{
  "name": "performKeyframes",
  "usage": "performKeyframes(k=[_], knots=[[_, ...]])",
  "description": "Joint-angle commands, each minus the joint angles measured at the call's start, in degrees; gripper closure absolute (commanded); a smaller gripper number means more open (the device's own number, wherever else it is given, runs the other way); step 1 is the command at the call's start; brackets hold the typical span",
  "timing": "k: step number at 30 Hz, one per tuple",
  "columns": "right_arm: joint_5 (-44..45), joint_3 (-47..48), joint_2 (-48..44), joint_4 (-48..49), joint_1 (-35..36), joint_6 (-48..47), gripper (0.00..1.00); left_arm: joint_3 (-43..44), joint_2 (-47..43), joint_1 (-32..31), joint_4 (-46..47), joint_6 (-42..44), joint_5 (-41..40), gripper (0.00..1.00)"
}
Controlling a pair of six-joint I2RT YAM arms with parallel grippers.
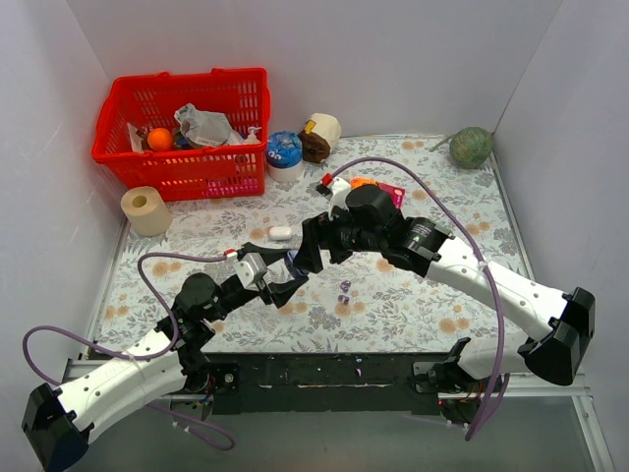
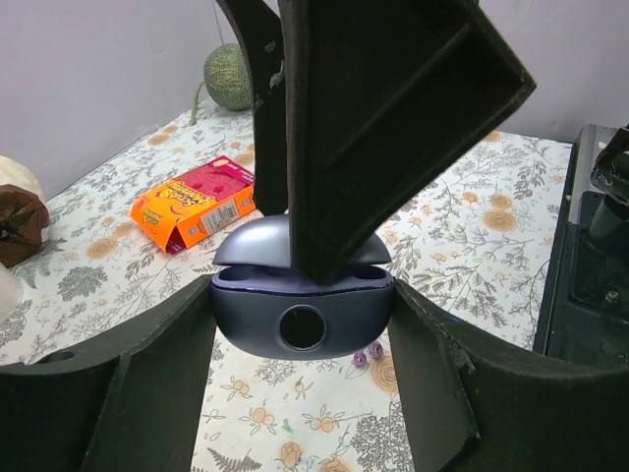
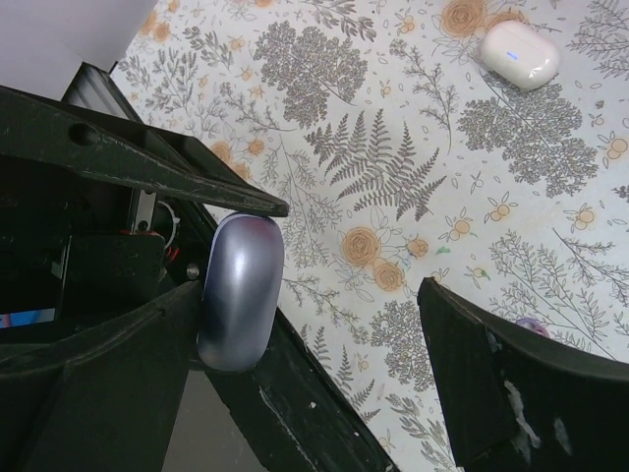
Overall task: Insert the wireless bluetooth earbuds into the charging case
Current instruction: Open the charging case.
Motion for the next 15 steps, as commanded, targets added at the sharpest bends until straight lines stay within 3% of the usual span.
performKeyframes(k=[1, 15], knots=[[3.2, -0.5, -2.8, -0.3, -1.9, -0.2, 0.04, 2.1, -1.8, -0.2, 0.9, 0.7, -0.7, 1.0], [2.3, -1.2, -6.5, 3.9, -2.6, -0.3, 0.08, 2.3, -1.0, -0.2, 0.8, 0.7, -1.2, 1.0]])
